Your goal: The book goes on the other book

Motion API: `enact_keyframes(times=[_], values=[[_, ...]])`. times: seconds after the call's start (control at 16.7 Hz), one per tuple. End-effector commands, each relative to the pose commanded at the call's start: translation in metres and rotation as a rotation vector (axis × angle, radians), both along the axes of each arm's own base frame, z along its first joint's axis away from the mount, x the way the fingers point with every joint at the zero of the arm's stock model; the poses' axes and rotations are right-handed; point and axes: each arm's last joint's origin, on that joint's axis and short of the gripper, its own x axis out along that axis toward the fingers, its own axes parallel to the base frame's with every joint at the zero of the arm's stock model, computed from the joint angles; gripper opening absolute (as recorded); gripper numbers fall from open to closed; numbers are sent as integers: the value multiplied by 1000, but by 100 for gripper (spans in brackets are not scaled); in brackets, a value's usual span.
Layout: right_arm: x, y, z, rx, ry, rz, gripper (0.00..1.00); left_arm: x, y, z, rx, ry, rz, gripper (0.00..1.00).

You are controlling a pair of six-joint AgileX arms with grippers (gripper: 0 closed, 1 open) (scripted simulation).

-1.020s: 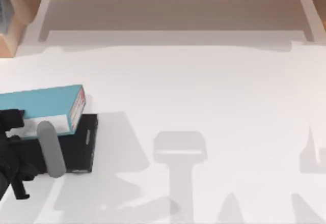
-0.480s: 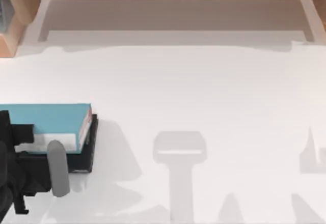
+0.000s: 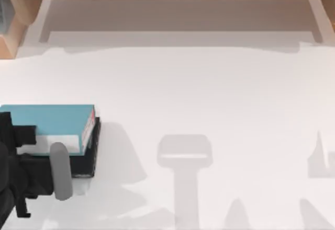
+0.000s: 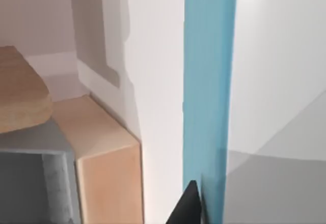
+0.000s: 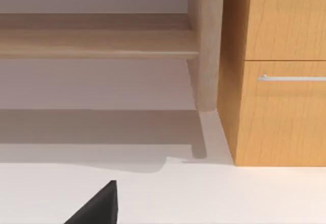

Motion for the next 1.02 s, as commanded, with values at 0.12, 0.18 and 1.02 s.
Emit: enact_keyframes(times=[0.12, 0.18, 1.02], values=[[0, 0, 0, 0, 0, 0, 100, 0, 0, 0, 0, 0, 0, 15], [0, 0, 0, 0, 0, 0, 100, 0, 0, 0, 0, 0, 0, 23], [0, 0, 0, 0, 0, 0, 100, 0, 0, 0, 0, 0, 0, 100]])
